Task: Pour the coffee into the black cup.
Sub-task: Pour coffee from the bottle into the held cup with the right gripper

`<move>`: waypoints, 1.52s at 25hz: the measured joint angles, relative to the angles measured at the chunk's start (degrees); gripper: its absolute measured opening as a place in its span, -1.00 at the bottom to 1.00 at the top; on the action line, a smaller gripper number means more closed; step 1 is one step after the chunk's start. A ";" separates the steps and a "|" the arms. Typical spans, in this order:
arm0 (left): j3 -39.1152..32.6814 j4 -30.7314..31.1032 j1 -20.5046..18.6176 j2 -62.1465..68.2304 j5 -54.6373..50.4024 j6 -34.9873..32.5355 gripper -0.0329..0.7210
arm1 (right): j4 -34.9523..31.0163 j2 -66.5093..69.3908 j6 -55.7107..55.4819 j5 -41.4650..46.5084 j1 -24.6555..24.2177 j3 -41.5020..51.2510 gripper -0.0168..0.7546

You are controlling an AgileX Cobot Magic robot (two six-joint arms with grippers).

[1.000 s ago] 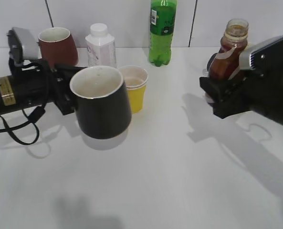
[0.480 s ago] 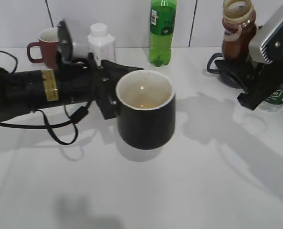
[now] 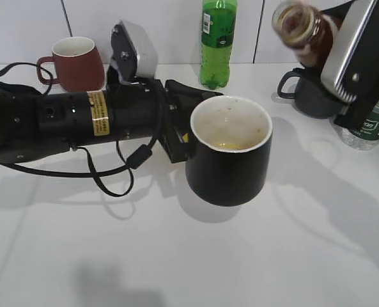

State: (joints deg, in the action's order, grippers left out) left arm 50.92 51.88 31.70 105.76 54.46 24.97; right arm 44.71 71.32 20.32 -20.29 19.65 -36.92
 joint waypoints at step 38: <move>0.26 -5.00 2.92 0.15 -2.15 0.00 -0.81 | 0.89 0.00 26.63 0.00 0.00 0.00 0.43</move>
State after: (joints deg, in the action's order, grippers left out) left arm 51.18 46.88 34.63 105.91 52.31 24.97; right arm 45.60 71.32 46.95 -20.29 19.65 -36.92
